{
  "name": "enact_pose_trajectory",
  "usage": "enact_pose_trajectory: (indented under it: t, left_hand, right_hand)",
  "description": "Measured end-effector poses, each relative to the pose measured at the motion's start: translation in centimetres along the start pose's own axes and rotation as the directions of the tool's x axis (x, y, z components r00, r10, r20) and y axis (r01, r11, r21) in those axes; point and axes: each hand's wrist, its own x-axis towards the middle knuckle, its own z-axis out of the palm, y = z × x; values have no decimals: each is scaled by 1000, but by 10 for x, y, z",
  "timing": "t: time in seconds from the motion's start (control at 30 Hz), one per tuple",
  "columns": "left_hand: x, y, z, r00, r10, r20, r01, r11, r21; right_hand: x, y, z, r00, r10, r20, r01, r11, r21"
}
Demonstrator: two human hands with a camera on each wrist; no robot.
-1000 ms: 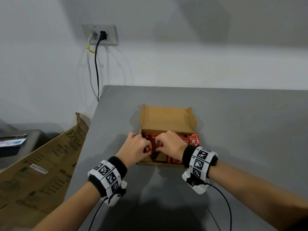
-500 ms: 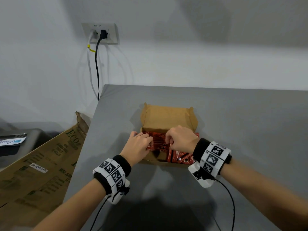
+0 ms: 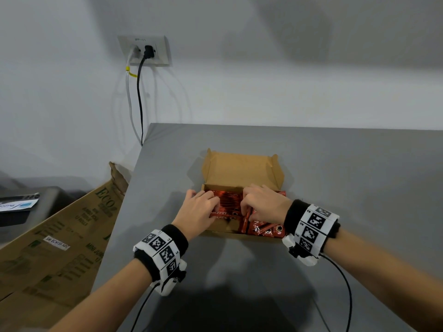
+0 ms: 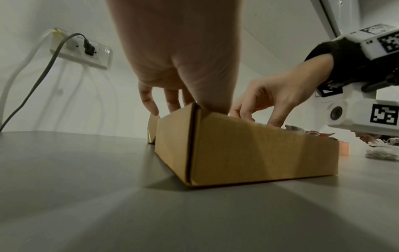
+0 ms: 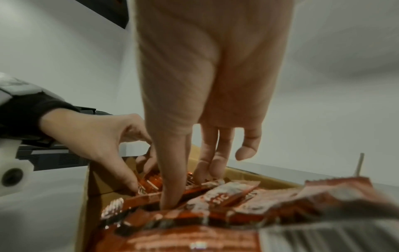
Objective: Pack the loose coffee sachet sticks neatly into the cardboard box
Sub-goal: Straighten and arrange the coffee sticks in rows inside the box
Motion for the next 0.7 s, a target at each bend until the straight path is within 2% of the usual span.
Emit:
enact_pose_trajectory:
  t: [0.2,0.27,0.37,0.5,0.6,0.63,0.7]
  left_hand:
    - [3,-1,-2,998,-42,38,44,998,-42]
    - [3,0,-3,998,-43,48,45,998,-41]
    - [1,1,-5,998,-37,53,40,998,-53]
    - [0,2,-9,999,-20,47,23,997,-69]
    - [-1,4,-17,996,-45,-82,23,969,-247]
    - [-1,6,-22,991,-87,-104,44,932,-359]
    - [-1,11,-32,987,-145,-68,81,819,-568]
  right_hand:
    - [-7,14,-14,999,14,-49,-3,974,227]
    - [-11,18,-21,983,74,-168,-21,955,296]
    - [-13,21,-22,921,153,-359,-6,925,380]
    - [-11,17,-6,944,146,-295,16,874,485]
    - [-9,10,-1,945,118,-304,53,864,501]
    - [-8,7,1,946,101,-308,68,868,493]
    - [-5,2,4,950,75,-302,89,865,493]
